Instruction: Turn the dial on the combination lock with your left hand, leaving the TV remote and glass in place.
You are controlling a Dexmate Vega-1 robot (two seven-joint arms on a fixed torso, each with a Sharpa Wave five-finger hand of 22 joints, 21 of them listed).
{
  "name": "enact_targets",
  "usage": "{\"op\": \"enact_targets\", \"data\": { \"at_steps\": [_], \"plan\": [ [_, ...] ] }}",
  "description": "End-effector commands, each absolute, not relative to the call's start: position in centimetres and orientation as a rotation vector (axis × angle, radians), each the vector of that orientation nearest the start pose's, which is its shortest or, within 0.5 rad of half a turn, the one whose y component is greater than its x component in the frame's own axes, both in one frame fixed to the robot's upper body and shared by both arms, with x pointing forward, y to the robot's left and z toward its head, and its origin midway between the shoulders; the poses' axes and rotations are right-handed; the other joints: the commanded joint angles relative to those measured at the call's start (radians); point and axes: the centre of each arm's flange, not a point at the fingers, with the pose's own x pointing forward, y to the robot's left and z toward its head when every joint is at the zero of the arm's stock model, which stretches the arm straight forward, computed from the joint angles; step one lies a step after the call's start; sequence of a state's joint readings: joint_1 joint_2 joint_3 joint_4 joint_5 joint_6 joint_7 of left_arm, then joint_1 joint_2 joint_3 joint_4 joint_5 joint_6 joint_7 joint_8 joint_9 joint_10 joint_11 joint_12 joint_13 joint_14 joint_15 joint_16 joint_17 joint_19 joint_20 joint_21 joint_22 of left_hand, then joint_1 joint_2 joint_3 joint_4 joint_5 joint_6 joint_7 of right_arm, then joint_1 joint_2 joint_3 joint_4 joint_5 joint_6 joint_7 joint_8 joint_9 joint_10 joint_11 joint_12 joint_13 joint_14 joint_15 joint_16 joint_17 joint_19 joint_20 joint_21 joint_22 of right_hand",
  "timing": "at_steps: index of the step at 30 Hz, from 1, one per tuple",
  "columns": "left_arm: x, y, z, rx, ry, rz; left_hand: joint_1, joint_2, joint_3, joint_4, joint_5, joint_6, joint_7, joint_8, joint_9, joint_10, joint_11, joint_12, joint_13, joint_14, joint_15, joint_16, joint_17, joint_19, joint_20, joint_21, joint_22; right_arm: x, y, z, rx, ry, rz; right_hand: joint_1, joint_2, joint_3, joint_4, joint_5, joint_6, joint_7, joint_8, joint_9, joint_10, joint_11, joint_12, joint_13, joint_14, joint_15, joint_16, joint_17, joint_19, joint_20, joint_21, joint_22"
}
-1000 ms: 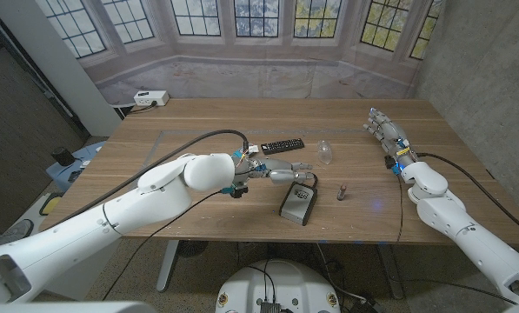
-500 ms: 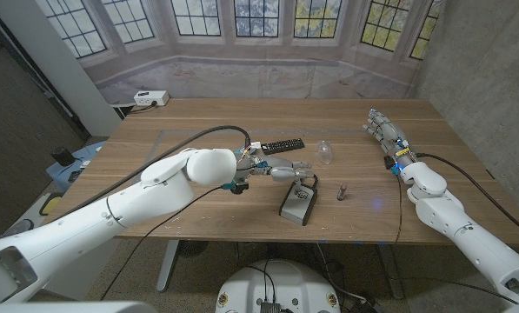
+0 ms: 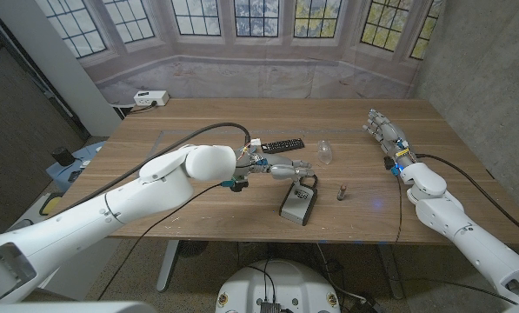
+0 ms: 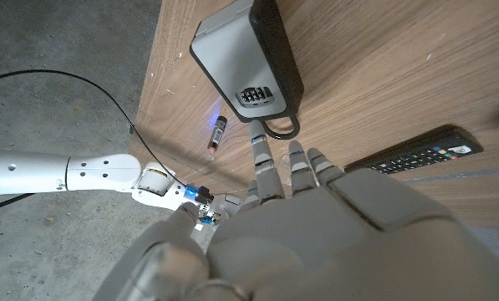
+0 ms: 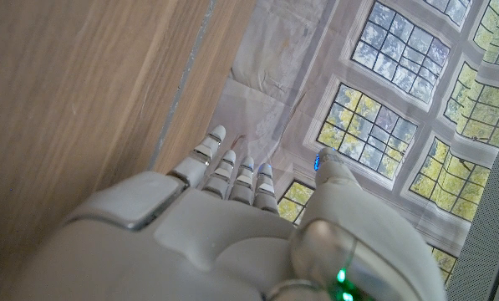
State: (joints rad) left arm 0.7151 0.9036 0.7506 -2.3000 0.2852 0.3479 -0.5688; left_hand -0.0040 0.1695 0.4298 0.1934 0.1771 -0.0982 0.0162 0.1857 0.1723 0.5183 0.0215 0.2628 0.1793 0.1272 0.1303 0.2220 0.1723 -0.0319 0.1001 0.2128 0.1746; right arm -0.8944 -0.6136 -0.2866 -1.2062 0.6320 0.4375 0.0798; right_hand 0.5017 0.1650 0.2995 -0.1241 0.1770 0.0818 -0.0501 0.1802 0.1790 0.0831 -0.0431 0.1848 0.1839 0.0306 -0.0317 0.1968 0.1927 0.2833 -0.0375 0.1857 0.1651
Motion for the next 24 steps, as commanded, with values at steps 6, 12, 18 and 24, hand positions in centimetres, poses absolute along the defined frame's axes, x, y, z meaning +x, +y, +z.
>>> {"op": "enact_targets", "data": {
  "at_steps": [6,12,18,24],
  "plan": [
    [45.75,8.57,-0.58,1.478,-0.524,-0.749,-0.008,0.004,-0.006,0.0,0.002,0.012,0.006,0.006,0.003,0.028,-0.006,0.004,0.005,0.013,-0.002,0.004,0.002,0.014,-0.001,0.006,0.004,63.31,-38.23,-4.05,-0.066,-0.66,0.091,-0.002,-0.002,0.001,0.003,0.006,-0.002,0.001,0.006,0.002,-0.001,-0.002,0.004,0.004,-0.009,-0.046,0.007,0.006,-0.005,-0.069,0.002,0.003],
    [45.67,8.36,-0.67,1.495,-0.501,-0.755,-0.008,0.005,-0.007,0.001,0.002,0.017,0.01,0.006,0.003,0.043,-0.003,0.004,0.005,0.024,-0.004,0.004,0.002,0.018,-0.001,0.006,0.005,63.45,-38.2,-4.33,-0.062,-0.658,0.093,-0.004,-0.001,0.001,0.004,0.006,-0.003,0.001,0.006,0.002,-0.001,-0.002,0.004,0.004,-0.009,-0.045,0.008,0.006,-0.005,-0.069,0.003,0.003],
    [45.58,8.2,-0.72,1.509,-0.505,-0.742,-0.009,0.005,-0.008,0.001,0.003,0.021,0.014,0.006,0.003,0.043,-0.003,-0.002,0.005,0.03,-0.004,0.004,0.002,0.022,-0.004,0.006,0.005,63.45,-38.34,-4.57,-0.057,-0.656,0.092,-0.005,-0.001,0.001,0.004,0.006,-0.003,0.0,0.006,0.002,-0.001,-0.002,0.004,0.004,-0.009,-0.046,0.008,0.006,-0.005,-0.069,0.003,0.003],
    [45.73,8.07,-0.91,1.52,-0.516,-0.724,-0.009,0.005,-0.009,0.001,0.003,0.021,0.014,0.005,0.003,0.04,-0.006,-0.006,0.005,0.029,-0.004,0.001,0.002,0.022,-0.006,0.005,0.005,63.42,-38.61,-4.63,-0.059,-0.656,0.091,-0.005,-0.001,0.001,0.004,0.006,-0.003,0.0,0.006,0.002,-0.002,-0.002,0.004,0.004,-0.009,-0.045,0.008,0.006,-0.005,-0.069,0.003,0.003]
  ]
}}
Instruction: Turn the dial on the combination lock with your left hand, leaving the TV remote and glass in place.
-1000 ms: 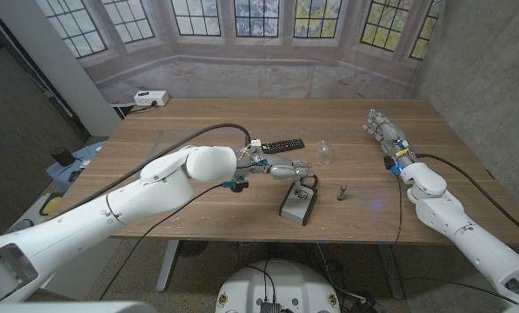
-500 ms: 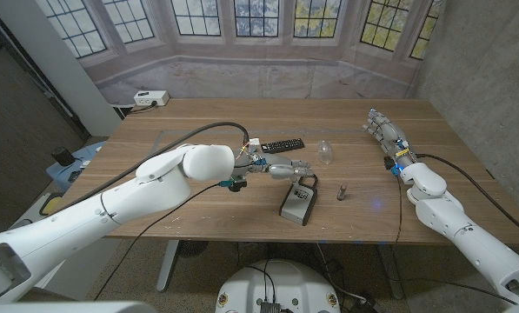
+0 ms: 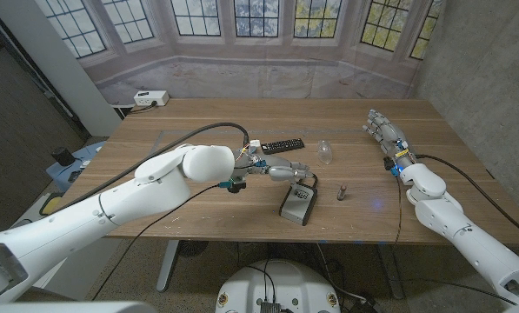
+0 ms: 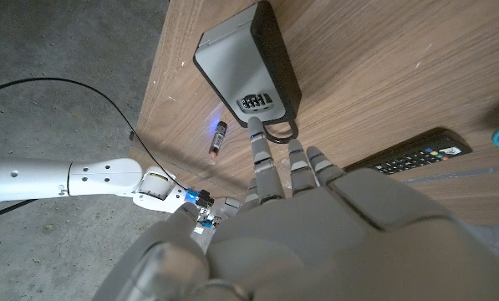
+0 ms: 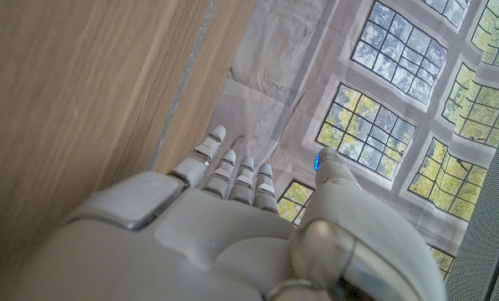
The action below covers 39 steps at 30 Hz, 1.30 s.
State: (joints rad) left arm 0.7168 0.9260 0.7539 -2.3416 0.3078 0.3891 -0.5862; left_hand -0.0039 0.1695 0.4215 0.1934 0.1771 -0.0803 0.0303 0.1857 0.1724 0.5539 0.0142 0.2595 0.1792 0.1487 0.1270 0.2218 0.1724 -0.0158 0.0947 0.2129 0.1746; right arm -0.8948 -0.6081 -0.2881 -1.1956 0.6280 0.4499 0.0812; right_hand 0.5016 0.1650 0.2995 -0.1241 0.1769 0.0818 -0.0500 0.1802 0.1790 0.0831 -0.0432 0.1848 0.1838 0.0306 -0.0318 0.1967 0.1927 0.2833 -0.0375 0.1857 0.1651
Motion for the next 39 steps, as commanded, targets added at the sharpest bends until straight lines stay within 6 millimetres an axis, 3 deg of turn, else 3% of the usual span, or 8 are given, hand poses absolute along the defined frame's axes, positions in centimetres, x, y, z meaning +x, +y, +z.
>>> {"op": "enact_targets", "data": {
  "at_steps": [1,6,39],
  "plan": [
    [45.8,8.1,-0.9,1.52,-0.519,-0.721,-0.009,0.005,0.0,0.001,0.003,0.001,0.0,0.004,0.003,0.003,0.002,-0.004,0.005,0.008,0.0,0.001,0.002,0.006,0.0,0.005,0.005,63.4,-38.7,-4.6,-0.059,-0.657,0.091,-0.005,-0.001,0.001,0.004,0.006,-0.003,0.0,0.006,0.002,-0.001,-0.002,0.005,0.004,-0.01,-0.045,0.008,0.006,-0.005,-0.069,0.003,0.003],
    [46.0,7.8,-1.2,1.52,-0.537,-0.715,-0.009,0.006,-0.001,0.001,0.003,-0.002,0.0,0.002,0.003,-0.015,-0.008,-0.017,0.005,0.002,0.001,-0.005,0.002,0.0,-0.001,0.001,0.005,63.4,-38.9,-4.8,-0.059,-0.658,0.091,-0.006,-0.001,0.001,0.004,0.005,-0.003,0.0,0.006,0.002,-0.001,-0.002,0.005,0.004,-0.01,-0.046,0.008,0.006,-0.005,-0.069,0.003,0.003],
    [47.5,6.4,-2.7,1.541,-0.545,-0.715,-0.007,0.007,-0.003,0.0,0.003,-0.018,0.001,-0.006,0.003,-0.053,-0.01,-0.05,0.004,0.004,0.002,-0.018,0.002,0.0,-0.007,-0.004,0.005,63.1,-40.2,-6.2,-0.042,-0.666,0.082,-0.01,0.0,0.001,0.006,0.005,-0.003,0.001,0.007,0.002,-0.002,-0.001,0.005,0.004,-0.01,-0.046,0.009,0.007,-0.006,-0.07,0.003,0.003]
  ]
}}
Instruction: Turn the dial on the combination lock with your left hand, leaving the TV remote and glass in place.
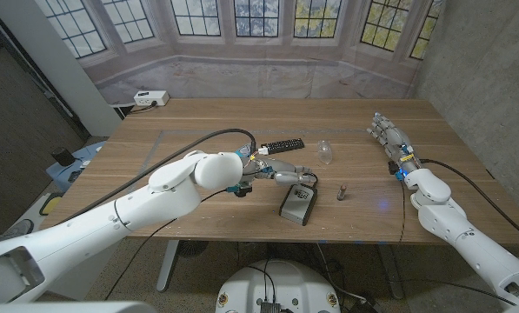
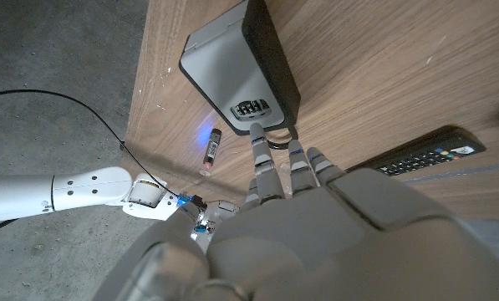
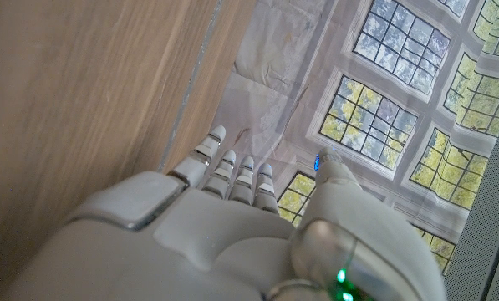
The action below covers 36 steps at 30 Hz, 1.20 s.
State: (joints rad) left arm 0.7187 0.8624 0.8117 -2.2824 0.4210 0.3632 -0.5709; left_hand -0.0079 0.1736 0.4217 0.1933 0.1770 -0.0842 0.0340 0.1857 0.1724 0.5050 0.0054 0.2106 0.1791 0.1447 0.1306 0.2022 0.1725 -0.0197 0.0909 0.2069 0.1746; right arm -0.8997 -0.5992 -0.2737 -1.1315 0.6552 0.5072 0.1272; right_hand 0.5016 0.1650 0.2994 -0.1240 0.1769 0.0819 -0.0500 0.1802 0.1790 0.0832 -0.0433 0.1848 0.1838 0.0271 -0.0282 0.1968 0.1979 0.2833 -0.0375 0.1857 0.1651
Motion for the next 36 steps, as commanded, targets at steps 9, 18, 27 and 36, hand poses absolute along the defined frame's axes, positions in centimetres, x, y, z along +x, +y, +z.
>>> {"op": "enact_targets", "data": {
  "at_steps": [9,18,27,36],
  "plan": [
    [47.6,5.8,-2.8,1.549,-0.547,-0.725,-0.003,0.003,-0.003,0.0,0.003,-0.017,-0.006,-0.005,0.003,-0.009,-0.003,-0.005,0.005,-0.003,-0.002,-0.005,0.002,0.001,-0.007,0.0,0.005,63.0,-40.6,-6.6,-0.035,-0.666,0.078,-0.01,0.0,0.001,0.006,0.005,-0.003,0.0,0.007,0.002,-0.002,-0.001,0.005,0.004,-0.007,-0.05,0.009,0.001,-0.006,-0.07,0.003,0.003],
    [47.5,5.5,-2.8,1.552,-0.551,-0.725,-0.003,0.004,-0.003,0.0,0.003,-0.016,-0.009,-0.004,0.003,-0.005,-0.004,-0.006,0.005,-0.004,-0.001,-0.007,0.002,0.002,-0.008,0.0,0.005,62.8,-40.8,-6.3,-0.043,-0.669,0.08,-0.011,0.0,0.001,0.006,0.005,-0.004,0.0,0.007,0.002,-0.003,-0.001,0.006,0.004,-0.007,-0.051,0.01,0.001,-0.006,-0.071,0.003,0.003],
    [47.8,5.3,-3.2,1.549,-0.541,-0.734,-0.002,0.004,-0.003,0.0,0.003,-0.014,-0.009,-0.003,0.003,-0.006,-0.002,-0.007,0.005,-0.005,-0.003,-0.008,0.002,0.005,-0.009,0.0,0.005,62.7,-41.0,-6.5,-0.042,-0.665,0.077,-0.012,0.0,0.001,0.006,0.005,-0.004,0.0,0.007,0.002,-0.002,-0.001,0.006,0.004,-0.007,-0.051,0.01,0.001,-0.006,-0.071,0.003,0.003],
    [48.0,5.2,-3.2,1.552,-0.537,-0.739,-0.002,0.004,-0.003,0.0,0.003,-0.012,-0.009,-0.002,0.003,-0.002,-0.002,-0.007,0.005,-0.004,-0.003,-0.009,0.002,0.008,-0.011,0.0,0.005,62.6,-41.2,-6.6,-0.044,-0.663,0.076,-0.013,0.0,0.001,0.006,0.005,-0.005,0.0,0.007,0.002,-0.002,-0.001,0.006,0.004,-0.007,-0.051,0.01,0.001,-0.005,-0.071,0.004,0.003]
  ]
}}
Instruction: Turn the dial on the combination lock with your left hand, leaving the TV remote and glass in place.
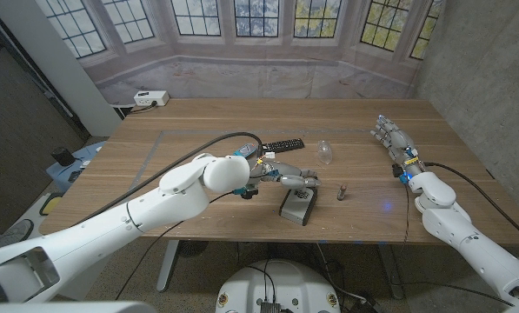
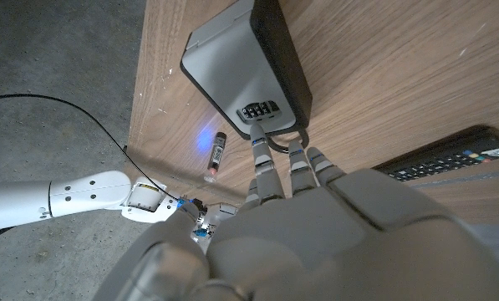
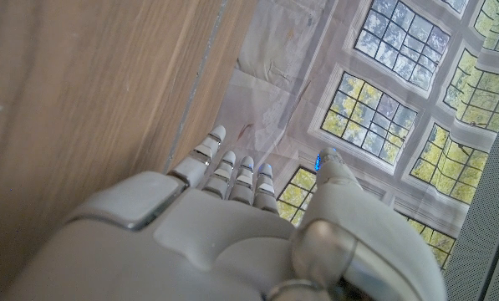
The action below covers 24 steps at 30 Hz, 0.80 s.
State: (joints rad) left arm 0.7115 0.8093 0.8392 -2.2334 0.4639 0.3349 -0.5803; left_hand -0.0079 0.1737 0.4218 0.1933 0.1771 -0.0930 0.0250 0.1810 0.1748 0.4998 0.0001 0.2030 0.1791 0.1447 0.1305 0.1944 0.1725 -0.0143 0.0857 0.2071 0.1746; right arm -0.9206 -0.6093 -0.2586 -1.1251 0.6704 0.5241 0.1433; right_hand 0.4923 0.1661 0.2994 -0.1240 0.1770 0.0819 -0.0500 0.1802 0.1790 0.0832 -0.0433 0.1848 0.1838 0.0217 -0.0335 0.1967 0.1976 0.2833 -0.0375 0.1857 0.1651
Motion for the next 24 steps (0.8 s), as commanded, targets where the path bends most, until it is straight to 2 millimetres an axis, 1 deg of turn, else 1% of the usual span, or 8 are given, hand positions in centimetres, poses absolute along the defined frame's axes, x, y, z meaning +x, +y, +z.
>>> {"op": "enact_targets", "data": {
  "at_steps": [1,9,17,24],
  "plan": [
    [48.07,5.2,-3.24,1.552,-0.537,-0.738,-0.002,0.004,-0.003,0.0,0.003,-0.004,-0.001,0.003,0.001,0.004,0.002,0.0,0.005,-0.003,-0.003,-0.001,0.002,0.002,-0.006,0.0,0.005,62.64,-41.17,-6.56,-0.044,-0.662,0.077,-0.003,-0.001,0.001,0.006,0.005,-0.005,0.0,0.007,0.002,-0.002,-0.001,0.006,0.004,-0.001,-0.046,0.01,0.002,-0.005,-0.071,0.004,0.003],
    [48.38,5.19,-3.43,1.545,-0.534,-0.742,-0.002,0.004,-0.003,0.0,0.003,-0.002,-0.001,0.003,0.001,0.006,0.002,0.0,0.005,-0.003,-0.004,-0.001,0.002,0.004,-0.007,0.0,0.005,62.85,-41.1,-6.52,-0.047,-0.656,0.08,-0.004,-0.001,0.001,0.006,0.005,-0.004,0.0,0.007,0.002,-0.002,-0.001,0.006,0.004,-0.002,-0.045,0.01,0.002,-0.005,-0.07,0.004,0.003],
    [48.76,5.26,-3.72,1.542,-0.533,-0.746,-0.002,0.004,-0.003,0.0,0.003,-0.003,-0.005,0.003,0.001,0.008,0.006,0.0,0.005,-0.003,-0.001,-0.002,0.002,0.004,-0.007,-0.001,0.005,62.94,-41.1,-6.89,-0.044,-0.653,0.076,-0.006,0.0,0.001,0.008,0.005,-0.005,0.0,0.007,0.002,-0.001,-0.001,0.007,0.004,-0.001,-0.045,0.011,0.002,-0.005,-0.07,0.004,0.003],
    [48.96,5.18,-3.81,1.543,-0.532,-0.755,-0.002,0.005,-0.002,0.0,0.003,-0.004,-0.006,0.002,0.001,0.008,0.003,-0.001,0.005,-0.003,0.0,-0.002,0.002,0.003,-0.006,-0.001,0.005,62.76,-41.29,-7.27,-0.04,-0.651,0.067,-0.007,0.0,0.001,0.008,0.005,-0.006,0.0,0.007,0.002,0.0,-0.001,0.007,0.004,-0.001,-0.045,0.011,0.002,-0.005,-0.069,0.004,0.003]
  ]
}}
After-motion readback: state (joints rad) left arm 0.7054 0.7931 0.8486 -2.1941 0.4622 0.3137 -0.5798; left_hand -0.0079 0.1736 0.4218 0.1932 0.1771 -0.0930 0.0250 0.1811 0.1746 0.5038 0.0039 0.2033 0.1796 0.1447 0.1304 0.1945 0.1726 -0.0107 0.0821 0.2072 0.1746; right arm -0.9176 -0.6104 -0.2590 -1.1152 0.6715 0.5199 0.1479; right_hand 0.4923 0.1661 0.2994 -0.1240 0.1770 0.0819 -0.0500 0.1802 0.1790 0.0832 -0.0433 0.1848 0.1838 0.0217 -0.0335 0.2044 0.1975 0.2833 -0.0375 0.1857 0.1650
